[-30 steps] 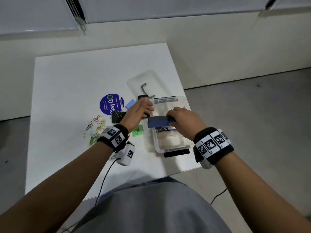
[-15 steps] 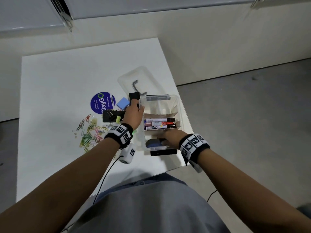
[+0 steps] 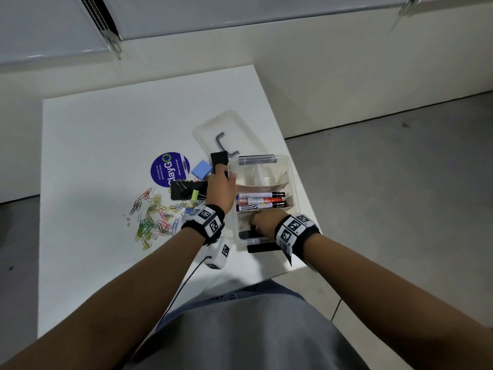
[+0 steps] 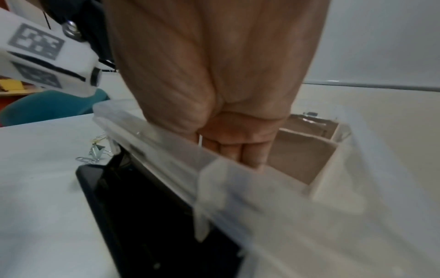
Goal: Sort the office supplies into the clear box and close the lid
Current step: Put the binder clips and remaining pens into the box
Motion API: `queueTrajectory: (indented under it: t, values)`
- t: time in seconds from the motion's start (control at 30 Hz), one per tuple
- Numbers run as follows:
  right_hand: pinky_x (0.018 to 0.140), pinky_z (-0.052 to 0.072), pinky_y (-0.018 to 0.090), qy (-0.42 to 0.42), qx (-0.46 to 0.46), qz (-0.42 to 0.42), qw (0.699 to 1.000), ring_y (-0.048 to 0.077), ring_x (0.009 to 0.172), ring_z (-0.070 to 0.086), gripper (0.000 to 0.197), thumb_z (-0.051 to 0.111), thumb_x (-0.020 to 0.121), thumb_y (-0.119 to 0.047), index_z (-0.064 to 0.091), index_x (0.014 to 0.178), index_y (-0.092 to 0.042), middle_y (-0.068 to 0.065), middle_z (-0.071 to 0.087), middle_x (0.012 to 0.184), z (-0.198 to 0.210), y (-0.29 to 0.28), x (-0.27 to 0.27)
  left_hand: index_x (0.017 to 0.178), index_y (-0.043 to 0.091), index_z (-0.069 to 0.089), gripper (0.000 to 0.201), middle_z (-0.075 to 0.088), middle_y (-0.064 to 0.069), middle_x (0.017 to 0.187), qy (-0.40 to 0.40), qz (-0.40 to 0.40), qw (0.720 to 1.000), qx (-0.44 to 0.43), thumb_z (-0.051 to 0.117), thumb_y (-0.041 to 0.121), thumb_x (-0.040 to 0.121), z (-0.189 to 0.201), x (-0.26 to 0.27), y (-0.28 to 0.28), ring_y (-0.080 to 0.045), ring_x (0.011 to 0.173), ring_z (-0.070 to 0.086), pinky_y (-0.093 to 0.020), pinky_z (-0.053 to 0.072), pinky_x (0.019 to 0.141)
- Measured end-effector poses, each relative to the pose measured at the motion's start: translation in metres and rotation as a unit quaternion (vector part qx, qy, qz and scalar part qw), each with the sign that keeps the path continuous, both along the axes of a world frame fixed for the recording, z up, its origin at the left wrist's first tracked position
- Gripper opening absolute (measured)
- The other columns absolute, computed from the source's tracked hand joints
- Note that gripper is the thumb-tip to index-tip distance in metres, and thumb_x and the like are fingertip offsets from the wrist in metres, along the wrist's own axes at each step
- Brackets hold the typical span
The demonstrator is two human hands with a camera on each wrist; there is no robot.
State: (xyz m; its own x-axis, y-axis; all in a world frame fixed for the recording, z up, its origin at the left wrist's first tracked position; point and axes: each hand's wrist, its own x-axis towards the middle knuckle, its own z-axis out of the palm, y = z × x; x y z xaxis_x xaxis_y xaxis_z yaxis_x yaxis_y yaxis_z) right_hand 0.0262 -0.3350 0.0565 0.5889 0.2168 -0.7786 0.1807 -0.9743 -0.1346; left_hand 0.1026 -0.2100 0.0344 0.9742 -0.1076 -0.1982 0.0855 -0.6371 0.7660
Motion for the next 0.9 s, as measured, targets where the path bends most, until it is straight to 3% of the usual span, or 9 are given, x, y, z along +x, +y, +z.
queueTrajectory:
  t: [0.13, 0.27, 0.4, 0.5, 0.57, 0.63, 0.73, 0.8, 0.9]
  values:
    - [0.081, 0.052, 0.033, -0.023, -0.016, 0.015, 0.999, 0.025, 0.095, 0.069, 0.017, 0.058, 0.087, -0.033, 0.069, 0.098, -0.026, 0.000, 0.071, 0.103, -0.044, -0.013, 0.006, 0.113, 0.003, 0.049, 0.022, 0.060, -0.015, 0.090, 0.002, 0.007, 1.000, -0.017, 0.046, 0.021, 0.100, -0.001, -0.001, 0.000, -0.025, 0.079, 0.054, -0.030, 0.038, 0.068]
    - [0.086, 0.045, 0.030, 0.028, 0.054, -0.051, 0.997, 0.027, 0.100, 0.061, 0.026, 0.047, 0.096, -0.030, 0.067, 0.101, -0.013, 0.009, 0.066, 0.106, 0.013, 0.001, 0.004, 0.122, 0.011, 0.045, 0.029, 0.057, -0.017, 0.109, -0.015, -0.010, 1.000, -0.026, 0.040, 0.030, 0.101, -0.010, 0.011, 0.030, -0.034, 0.094, 0.058, -0.043, 0.052, 0.080]
    - [0.095, 0.045, 0.030, -0.051, 0.138, -0.120, 0.982, 0.026, 0.114, 0.059, 0.032, 0.044, 0.097, -0.020, 0.064, 0.122, -0.019, 0.005, 0.064, 0.123, 0.043, 0.003, 0.005, 0.141, 0.009, 0.038, 0.061, 0.040, -0.023, 0.134, -0.017, -0.074, 0.968, 0.238, 0.059, 0.000, 0.084, -0.029, 0.025, 0.090, -0.040, 0.117, 0.046, -0.049, 0.043, 0.096]
    - [0.091, 0.047, 0.030, -0.118, 0.207, -0.173, 0.956, 0.022, 0.110, 0.061, 0.027, 0.048, 0.096, -0.019, 0.065, 0.117, -0.016, 0.003, 0.065, 0.120, 0.056, 0.014, 0.008, 0.146, 0.020, 0.029, 0.084, 0.028, -0.018, 0.148, 0.015, -0.190, 0.897, 0.398, 0.076, 0.020, 0.076, -0.049, 0.031, 0.123, -0.038, 0.137, 0.029, -0.051, 0.025, 0.112]
    - [0.088, 0.048, 0.030, -0.127, 0.236, -0.184, 0.946, 0.020, 0.103, 0.062, 0.026, 0.049, 0.097, -0.018, 0.064, 0.118, -0.015, 0.004, 0.065, 0.117, 0.062, 0.026, 0.010, 0.142, 0.023, 0.033, 0.079, 0.035, -0.015, 0.143, 0.002, -0.228, 0.875, 0.428, 0.076, 0.024, 0.075, -0.057, 0.034, 0.130, -0.036, 0.134, 0.032, -0.049, 0.024, 0.113]
    - [0.087, 0.050, 0.032, -0.129, 0.251, -0.187, 0.941, 0.020, 0.099, 0.063, 0.025, 0.048, 0.097, -0.017, 0.064, 0.116, -0.013, 0.006, 0.066, 0.114, 0.066, 0.037, 0.012, 0.130, 0.021, 0.044, 0.062, 0.049, -0.013, 0.125, -0.038, -0.222, 0.880, 0.419, 0.072, 0.016, 0.075, -0.059, 0.037, 0.129, -0.034, 0.118, 0.045, -0.048, 0.032, 0.107]
    - [0.089, 0.053, 0.035, -0.155, 0.256, -0.188, 0.935, 0.020, 0.097, 0.065, 0.024, 0.050, 0.096, -0.018, 0.064, 0.115, -0.017, 0.006, 0.069, 0.112, 0.062, 0.046, 0.018, 0.115, 0.019, 0.050, 0.044, 0.051, -0.012, 0.105, -0.073, -0.182, 0.913, 0.357, 0.070, 0.009, 0.076, -0.049, 0.038, 0.132, -0.033, 0.095, 0.054, -0.046, 0.043, 0.093]
    - [0.088, 0.055, 0.038, -0.166, 0.257, -0.187, 0.933, 0.020, 0.097, 0.066, 0.024, 0.050, 0.095, -0.019, 0.063, 0.115, -0.019, 0.006, 0.070, 0.111, 0.057, 0.050, 0.024, 0.115, 0.017, 0.049, 0.049, 0.048, -0.012, 0.106, -0.083, -0.160, 0.940, 0.290, 0.074, 0.005, 0.074, -0.043, 0.036, 0.140, -0.030, 0.091, 0.054, -0.043, 0.051, 0.085]
    - [0.086, 0.053, 0.038, -0.198, 0.242, -0.170, 0.934, 0.026, 0.105, 0.062, 0.032, 0.051, 0.094, -0.018, 0.056, 0.125, -0.020, 0.008, 0.062, 0.119, 0.052, 0.060, 0.037, 0.121, 0.017, 0.049, 0.057, 0.046, -0.011, 0.113, -0.086, -0.175, 0.960, 0.201, 0.078, 0.005, 0.073, -0.032, 0.030, 0.155, -0.025, 0.099, 0.053, -0.036, 0.051, 0.091]
